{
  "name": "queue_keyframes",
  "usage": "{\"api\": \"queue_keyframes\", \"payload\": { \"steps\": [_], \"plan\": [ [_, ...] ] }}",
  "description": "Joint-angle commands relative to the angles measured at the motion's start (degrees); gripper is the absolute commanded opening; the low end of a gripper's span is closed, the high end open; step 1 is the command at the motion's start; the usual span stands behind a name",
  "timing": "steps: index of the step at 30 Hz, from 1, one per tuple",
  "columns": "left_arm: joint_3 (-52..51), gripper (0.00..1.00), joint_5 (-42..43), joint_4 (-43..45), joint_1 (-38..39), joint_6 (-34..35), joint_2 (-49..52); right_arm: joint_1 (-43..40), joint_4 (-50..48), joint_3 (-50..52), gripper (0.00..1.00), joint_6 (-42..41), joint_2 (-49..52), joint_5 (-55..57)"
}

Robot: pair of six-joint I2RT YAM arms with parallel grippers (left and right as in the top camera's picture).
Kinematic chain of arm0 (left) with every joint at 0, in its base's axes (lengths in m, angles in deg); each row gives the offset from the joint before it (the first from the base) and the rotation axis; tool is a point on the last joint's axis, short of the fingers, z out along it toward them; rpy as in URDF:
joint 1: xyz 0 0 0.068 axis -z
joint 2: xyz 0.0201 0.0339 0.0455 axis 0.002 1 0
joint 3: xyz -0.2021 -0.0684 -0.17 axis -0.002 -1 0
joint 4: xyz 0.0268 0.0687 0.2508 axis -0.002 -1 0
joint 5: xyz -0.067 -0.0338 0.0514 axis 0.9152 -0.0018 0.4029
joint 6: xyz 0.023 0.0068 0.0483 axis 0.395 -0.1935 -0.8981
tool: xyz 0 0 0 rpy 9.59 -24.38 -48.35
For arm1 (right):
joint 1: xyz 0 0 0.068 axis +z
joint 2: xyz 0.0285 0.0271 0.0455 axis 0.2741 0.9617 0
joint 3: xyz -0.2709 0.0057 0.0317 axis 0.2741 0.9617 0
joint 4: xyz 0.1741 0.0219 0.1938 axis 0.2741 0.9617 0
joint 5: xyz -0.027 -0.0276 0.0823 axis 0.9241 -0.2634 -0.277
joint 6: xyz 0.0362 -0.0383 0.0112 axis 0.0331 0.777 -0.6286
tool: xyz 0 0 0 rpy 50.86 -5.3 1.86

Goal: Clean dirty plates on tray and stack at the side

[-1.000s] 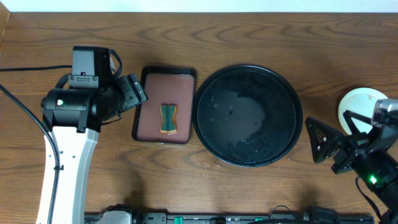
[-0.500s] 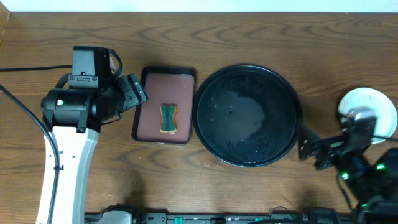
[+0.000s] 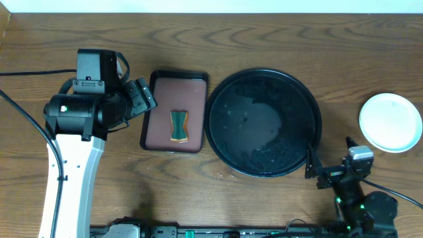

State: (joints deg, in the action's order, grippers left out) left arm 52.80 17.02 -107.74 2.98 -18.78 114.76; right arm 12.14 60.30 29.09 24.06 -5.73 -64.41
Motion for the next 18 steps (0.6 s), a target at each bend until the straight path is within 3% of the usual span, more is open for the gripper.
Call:
{"api": "queue_keyframes", "payload": {
  "steps": [1, 8, 18],
  "plan": [
    [0.83, 0.84, 0.09, -0.13, -0.2, -0.39, -0.09, 0.5, -2.29, 3.8, 0.99, 0.48, -0.7, 1.31],
    [0.83, 0.84, 0.09, -0.13, -0.17, -0.39, -0.09, 0.5, -20.17, 14.1, 0.99, 0.55, -0.9, 1.36],
    [0.83, 0.84, 0.09, -0.13, -0.17, -0.39, -0.09, 0.48, -19.85, 13.94, 0.99, 0.5, -0.85, 1.57]
  ]
}}
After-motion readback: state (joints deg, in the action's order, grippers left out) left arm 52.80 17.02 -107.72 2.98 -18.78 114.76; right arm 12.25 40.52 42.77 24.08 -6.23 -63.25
